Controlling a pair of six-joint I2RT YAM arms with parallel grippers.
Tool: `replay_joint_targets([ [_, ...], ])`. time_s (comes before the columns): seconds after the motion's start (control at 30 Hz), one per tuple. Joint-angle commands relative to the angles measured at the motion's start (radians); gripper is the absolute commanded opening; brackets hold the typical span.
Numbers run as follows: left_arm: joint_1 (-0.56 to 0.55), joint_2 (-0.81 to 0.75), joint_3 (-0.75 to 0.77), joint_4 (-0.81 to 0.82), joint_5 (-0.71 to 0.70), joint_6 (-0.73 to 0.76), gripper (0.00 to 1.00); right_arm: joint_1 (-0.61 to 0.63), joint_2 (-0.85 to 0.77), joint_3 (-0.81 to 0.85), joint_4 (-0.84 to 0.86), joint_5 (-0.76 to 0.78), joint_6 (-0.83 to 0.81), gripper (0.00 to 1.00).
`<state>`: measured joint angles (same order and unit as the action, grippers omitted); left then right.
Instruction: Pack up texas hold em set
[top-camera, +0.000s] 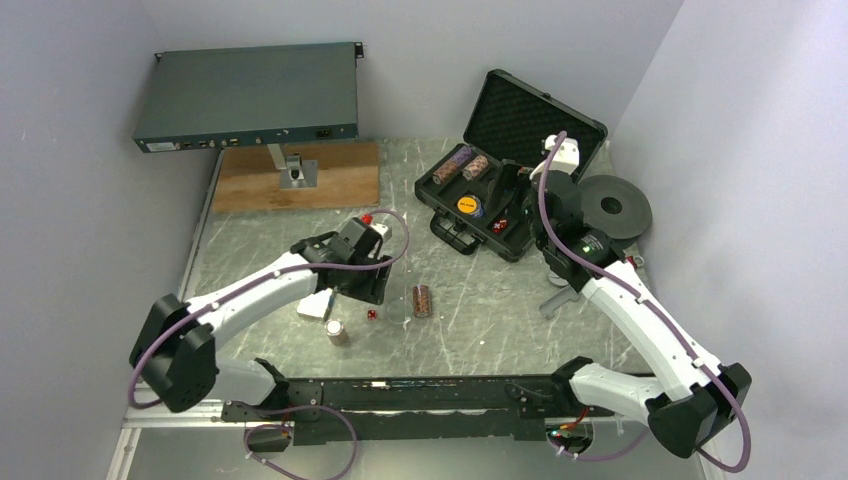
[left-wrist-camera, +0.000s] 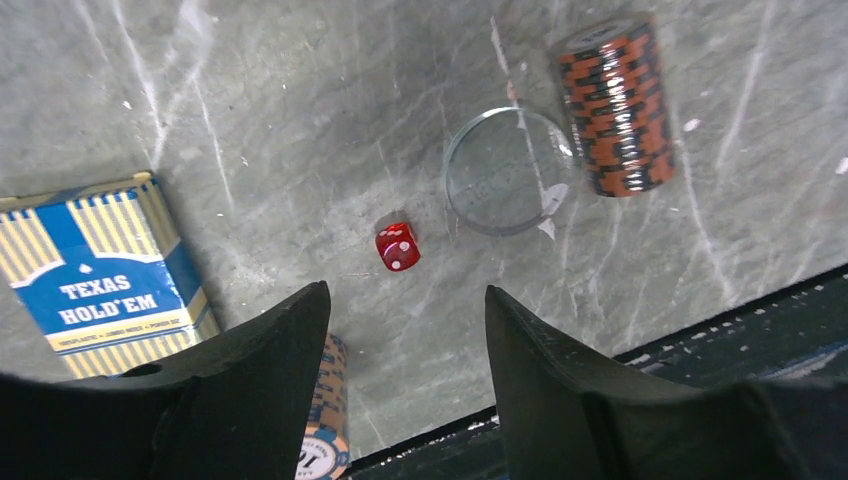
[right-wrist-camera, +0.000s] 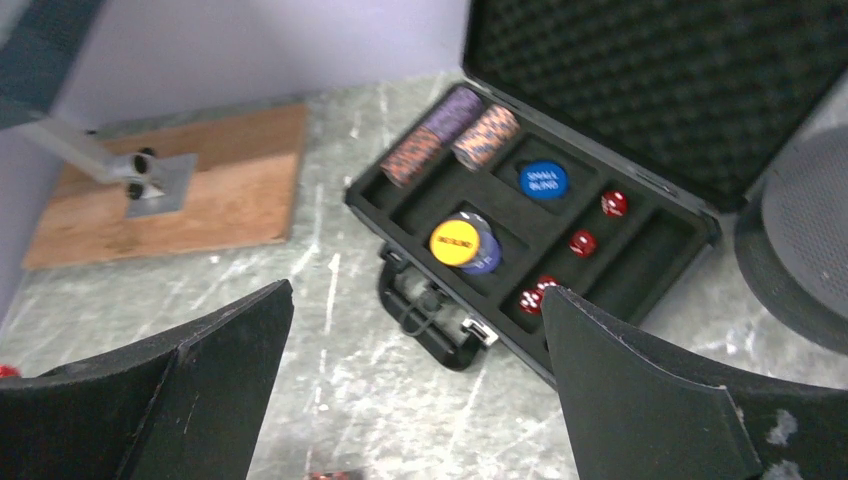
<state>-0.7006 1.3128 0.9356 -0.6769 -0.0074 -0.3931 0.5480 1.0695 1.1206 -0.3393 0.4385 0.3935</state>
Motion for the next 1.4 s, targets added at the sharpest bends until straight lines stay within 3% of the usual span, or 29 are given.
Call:
replay_joint_targets([
  [0.0, -0.017, 0.076, 0.008, 0.025, -0.030, -0.073, 0.61, -0.048, -0.008, -0.038, 0.001, -0.048, 0.039, 0.98],
  [0.23, -0.020, 0.125, 0.024, -0.041, -0.044, -0.132, 0.57, -0.082, 0.021, -0.070, 0.041, -0.115, 0.033, 0.98],
  [0.43, -0.019, 0.137, -0.022, 0.000, -0.004, -0.169, 0.51, -0.103, 0.045, -0.065, 0.061, -0.158, 0.029, 0.98],
  [0.9, -0.019, 0.207, -0.018, 0.047, 0.021, -0.201, 0.50, -0.122, 0.061, -0.076, 0.078, -0.197, 0.048, 0.98],
  [1.37, -0.020, 0.275, -0.003, 0.030, 0.010, -0.219, 0.39, -0.148, 0.076, -0.045, 0.104, -0.287, 0.113, 0.95],
])
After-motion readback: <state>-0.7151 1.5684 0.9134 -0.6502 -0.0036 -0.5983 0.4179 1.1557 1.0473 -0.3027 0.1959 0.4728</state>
